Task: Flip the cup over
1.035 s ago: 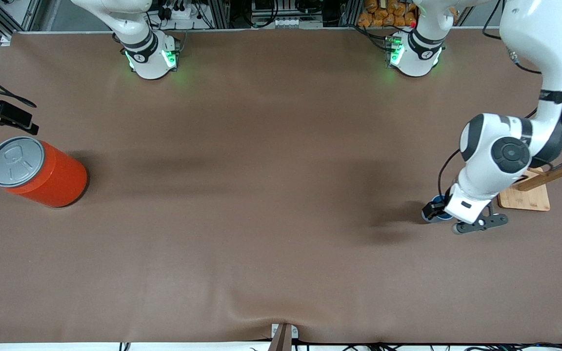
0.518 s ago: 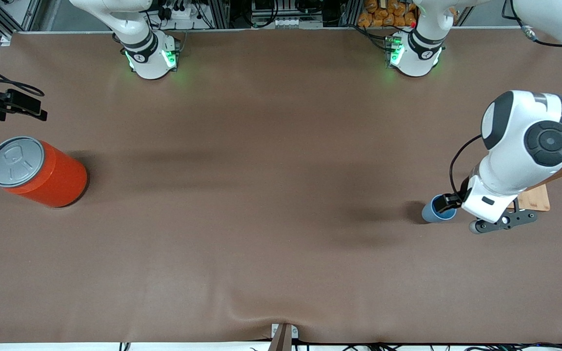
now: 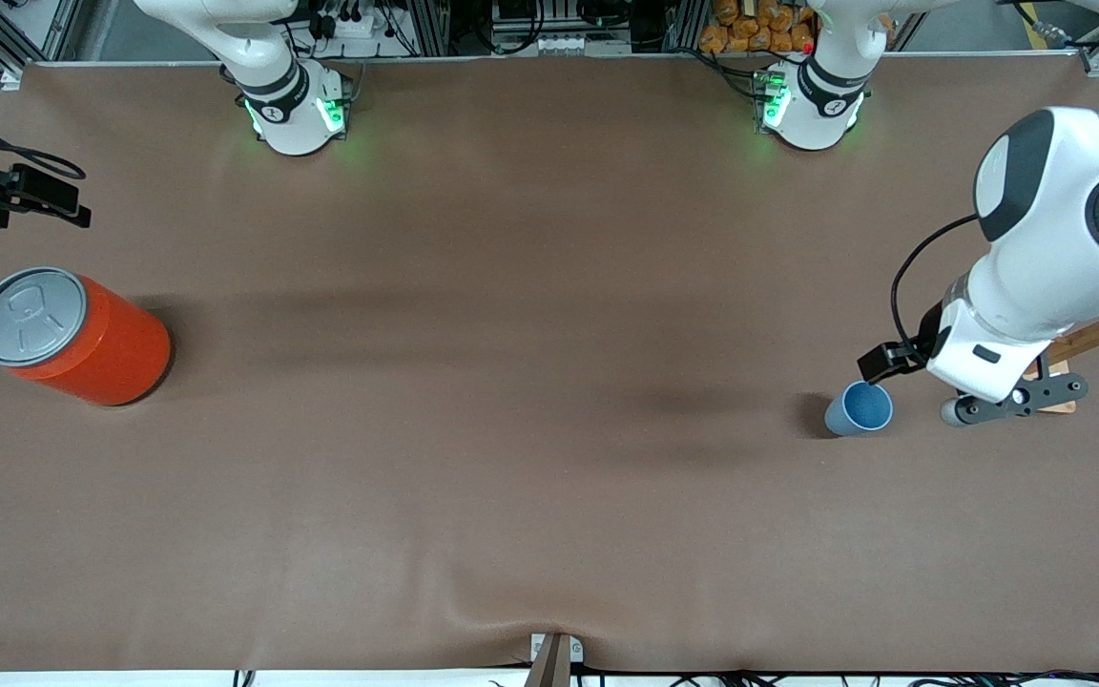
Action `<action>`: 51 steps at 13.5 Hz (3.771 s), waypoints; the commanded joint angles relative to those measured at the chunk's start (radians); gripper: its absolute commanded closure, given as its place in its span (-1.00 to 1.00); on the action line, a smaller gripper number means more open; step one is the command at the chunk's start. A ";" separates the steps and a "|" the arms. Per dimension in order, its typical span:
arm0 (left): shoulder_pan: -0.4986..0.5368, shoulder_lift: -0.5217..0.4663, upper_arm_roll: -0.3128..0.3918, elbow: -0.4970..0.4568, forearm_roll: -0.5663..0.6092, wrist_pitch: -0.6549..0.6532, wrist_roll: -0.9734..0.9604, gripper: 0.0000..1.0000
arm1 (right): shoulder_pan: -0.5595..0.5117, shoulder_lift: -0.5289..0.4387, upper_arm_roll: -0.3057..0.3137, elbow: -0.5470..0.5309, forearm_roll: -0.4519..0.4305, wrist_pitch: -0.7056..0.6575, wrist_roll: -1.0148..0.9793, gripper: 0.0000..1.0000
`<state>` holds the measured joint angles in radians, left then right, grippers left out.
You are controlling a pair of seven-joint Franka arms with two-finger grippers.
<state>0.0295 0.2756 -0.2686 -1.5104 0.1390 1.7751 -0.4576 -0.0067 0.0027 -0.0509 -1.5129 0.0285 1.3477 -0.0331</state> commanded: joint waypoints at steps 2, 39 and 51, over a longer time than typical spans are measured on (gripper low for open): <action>0.010 -0.064 -0.035 0.006 -0.021 -0.063 0.004 -1.00 | 0.016 -0.010 -0.009 -0.003 -0.016 -0.009 -0.008 -1.00; -0.095 -0.280 0.212 0.015 -0.124 -0.342 0.338 -1.00 | 0.013 -0.001 -0.007 0.003 -0.016 -0.001 -0.007 -1.00; -0.060 -0.320 0.173 0.016 -0.151 -0.336 0.356 -1.00 | 0.013 -0.001 -0.007 0.003 -0.016 -0.001 -0.007 -1.00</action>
<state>-0.0424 -0.0411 -0.0878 -1.4967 0.0172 1.4491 -0.1143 -0.0027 0.0042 -0.0517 -1.5130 0.0255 1.3496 -0.0332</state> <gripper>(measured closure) 0.000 0.000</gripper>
